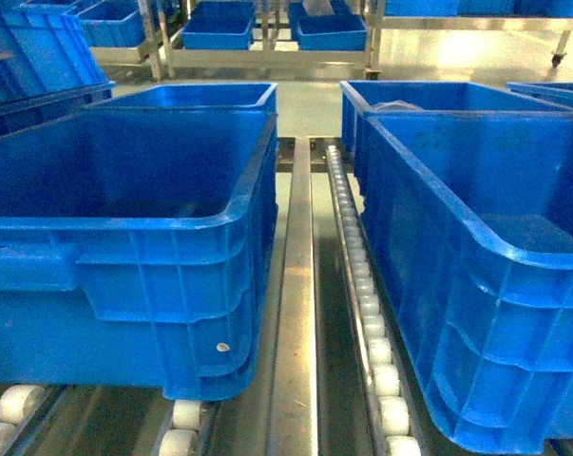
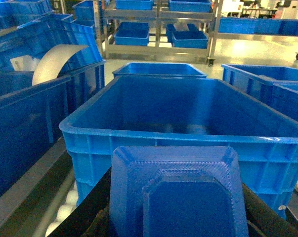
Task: Sort blue parts and orange caps into right shelf containers
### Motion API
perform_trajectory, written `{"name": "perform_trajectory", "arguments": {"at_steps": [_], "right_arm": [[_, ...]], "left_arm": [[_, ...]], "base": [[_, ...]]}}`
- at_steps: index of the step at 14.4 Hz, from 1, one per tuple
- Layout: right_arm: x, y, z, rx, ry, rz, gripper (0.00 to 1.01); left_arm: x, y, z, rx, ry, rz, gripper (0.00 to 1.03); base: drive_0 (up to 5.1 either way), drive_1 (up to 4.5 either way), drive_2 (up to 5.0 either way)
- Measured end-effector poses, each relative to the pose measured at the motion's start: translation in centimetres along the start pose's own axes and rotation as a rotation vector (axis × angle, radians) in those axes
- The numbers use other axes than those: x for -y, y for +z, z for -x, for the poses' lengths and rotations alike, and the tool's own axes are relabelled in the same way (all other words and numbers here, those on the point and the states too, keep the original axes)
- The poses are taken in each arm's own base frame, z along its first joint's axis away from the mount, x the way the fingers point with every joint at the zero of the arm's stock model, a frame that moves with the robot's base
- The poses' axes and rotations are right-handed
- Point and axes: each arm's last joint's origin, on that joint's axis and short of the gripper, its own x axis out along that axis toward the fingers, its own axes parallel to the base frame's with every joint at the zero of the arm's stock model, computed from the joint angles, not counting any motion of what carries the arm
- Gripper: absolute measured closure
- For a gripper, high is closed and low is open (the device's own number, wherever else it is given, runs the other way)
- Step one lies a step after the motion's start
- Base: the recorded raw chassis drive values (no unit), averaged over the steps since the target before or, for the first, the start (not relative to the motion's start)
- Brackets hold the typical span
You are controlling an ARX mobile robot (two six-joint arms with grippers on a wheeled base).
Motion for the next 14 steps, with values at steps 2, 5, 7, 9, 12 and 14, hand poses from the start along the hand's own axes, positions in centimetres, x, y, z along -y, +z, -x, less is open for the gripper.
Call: {"name": "perform_trajectory", "arguments": {"at_steps": [2, 5, 7, 9, 12, 14], "right_arm": [[0.0, 0.0, 0.0, 0.0, 0.0, 0.0, 0.59], [0.0, 0.0, 0.0, 0.0, 0.0, 0.0, 0.59], [0.0, 0.0, 0.0, 0.0, 0.0, 0.0, 0.59], [0.0, 0.0, 0.0, 0.0, 0.0, 0.0, 0.59], [0.0, 0.0, 0.0, 0.0, 0.0, 0.0, 0.59], [0.0, 0.0, 0.0, 0.0, 0.0, 0.0, 0.59]], "left_arm": [[0.0, 0.0, 0.0, 0.0, 0.0, 0.0, 0.6], [0.0, 0.0, 0.0, 0.0, 0.0, 0.0, 0.6], [0.0, 0.0, 0.0, 0.0, 0.0, 0.0, 0.6], [0.0, 0.0, 0.0, 0.0, 0.0, 0.0, 0.6], [0.0, 0.0, 0.0, 0.0, 0.0, 0.0, 0.6], [0.0, 0.0, 0.0, 0.0, 0.0, 0.0, 0.6]], "base": [[0.0, 0.0, 0.0], [0.0, 0.0, 0.0], [0.0, 0.0, 0.0], [0.0, 0.0, 0.0], [0.0, 0.0, 0.0], [0.0, 0.0, 0.0]]}}
